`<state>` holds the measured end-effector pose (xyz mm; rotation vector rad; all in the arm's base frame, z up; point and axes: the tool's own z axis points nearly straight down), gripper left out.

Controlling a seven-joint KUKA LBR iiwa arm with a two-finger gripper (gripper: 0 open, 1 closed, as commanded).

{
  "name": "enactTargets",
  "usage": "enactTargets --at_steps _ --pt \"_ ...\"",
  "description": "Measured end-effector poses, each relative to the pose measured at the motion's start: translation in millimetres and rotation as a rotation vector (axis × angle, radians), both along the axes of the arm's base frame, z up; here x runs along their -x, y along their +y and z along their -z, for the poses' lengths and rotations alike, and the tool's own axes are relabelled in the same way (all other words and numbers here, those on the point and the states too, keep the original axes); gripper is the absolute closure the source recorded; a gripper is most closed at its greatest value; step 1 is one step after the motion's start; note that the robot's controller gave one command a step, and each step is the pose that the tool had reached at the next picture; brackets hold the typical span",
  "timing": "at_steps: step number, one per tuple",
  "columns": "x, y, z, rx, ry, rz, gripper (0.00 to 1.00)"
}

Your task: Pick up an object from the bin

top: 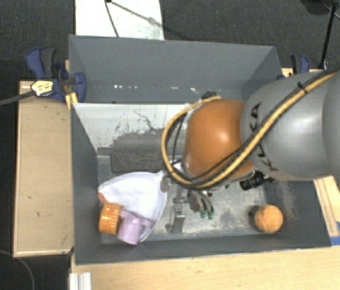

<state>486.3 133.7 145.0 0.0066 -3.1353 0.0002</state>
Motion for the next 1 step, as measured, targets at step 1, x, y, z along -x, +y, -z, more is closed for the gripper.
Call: enactTargets --at_steps 1 --pt "-2.1 -0.7 -4.2 -0.001 -0.008 0.009 1.00"
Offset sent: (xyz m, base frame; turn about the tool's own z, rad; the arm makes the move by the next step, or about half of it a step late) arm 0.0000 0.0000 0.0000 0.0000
